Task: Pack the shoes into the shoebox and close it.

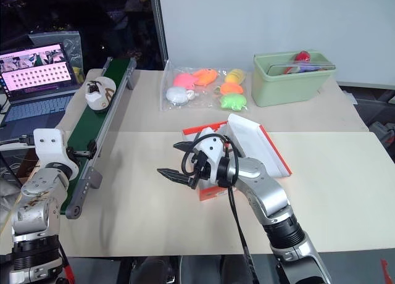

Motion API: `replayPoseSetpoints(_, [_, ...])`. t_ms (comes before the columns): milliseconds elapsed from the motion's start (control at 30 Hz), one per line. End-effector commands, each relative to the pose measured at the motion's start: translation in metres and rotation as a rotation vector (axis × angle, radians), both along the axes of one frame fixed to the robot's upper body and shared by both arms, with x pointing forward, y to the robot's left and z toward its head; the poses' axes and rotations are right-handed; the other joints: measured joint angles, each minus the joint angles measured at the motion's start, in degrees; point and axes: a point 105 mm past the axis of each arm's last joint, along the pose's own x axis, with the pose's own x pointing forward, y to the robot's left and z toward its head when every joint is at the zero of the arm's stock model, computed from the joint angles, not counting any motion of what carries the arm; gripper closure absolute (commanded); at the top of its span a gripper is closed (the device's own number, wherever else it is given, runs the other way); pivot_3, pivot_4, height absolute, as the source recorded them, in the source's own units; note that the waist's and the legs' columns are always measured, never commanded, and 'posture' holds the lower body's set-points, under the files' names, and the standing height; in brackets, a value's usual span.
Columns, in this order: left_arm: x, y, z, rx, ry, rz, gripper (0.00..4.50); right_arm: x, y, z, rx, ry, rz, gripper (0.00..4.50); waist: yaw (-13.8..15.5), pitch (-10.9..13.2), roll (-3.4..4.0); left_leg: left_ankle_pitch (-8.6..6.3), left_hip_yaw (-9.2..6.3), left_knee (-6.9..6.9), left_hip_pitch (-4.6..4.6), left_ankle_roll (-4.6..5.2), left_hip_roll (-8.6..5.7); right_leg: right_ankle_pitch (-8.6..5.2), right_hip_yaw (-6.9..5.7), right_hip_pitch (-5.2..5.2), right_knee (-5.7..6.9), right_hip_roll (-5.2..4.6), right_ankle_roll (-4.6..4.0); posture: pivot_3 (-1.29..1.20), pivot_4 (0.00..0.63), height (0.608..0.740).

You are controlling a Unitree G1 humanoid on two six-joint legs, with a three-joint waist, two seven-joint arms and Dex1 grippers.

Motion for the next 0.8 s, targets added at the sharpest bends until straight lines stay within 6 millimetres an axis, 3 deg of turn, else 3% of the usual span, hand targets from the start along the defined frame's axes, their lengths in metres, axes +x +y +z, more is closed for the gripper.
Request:
replayPoseSetpoints(33, [0.000, 0.006, 0.006, -0.017, -0.028, 0.029, 0.00, 0.001, -0.002, 0.011, 0.032, -0.027, -0.016, 0.01, 0.00, 0.00, 0.00, 0.00, 0.00, 0.00, 0.00, 0.00, 0.00, 0.00, 0.00, 0.00, 0.00, 0.00, 0.00, 0.00, 0.150, 0.729])
replayPoseSetpoints(767, [0.003, 0.014, -0.009, -0.150, 0.014, 0.085, 0.00, 0.004, -0.008, 0.025, 0.068, -0.023, -0.055, 0.01, 0.00, 0.00, 0.00, 0.00, 0.00, 0.00, 0.00, 0.00, 0.00, 0.00, 0.00, 0.00, 0.00, 0.00, 0.00, 0.00, 0.150, 0.729])
replayPoseSetpoints(800, [0.004, 0.013, -0.009, -0.169, 0.014, 0.084, 0.26, 0.004, -0.008, 0.026, 0.071, -0.026, -0.055, 0.00, 0.00, 0.00, -0.01, 0.00, -0.01, 0.00, 0.00, 0.00, 0.00, 0.00, 0.00, 0.00, 0.00, 0.00, 0.00, 0.00, 0.150, 0.729])
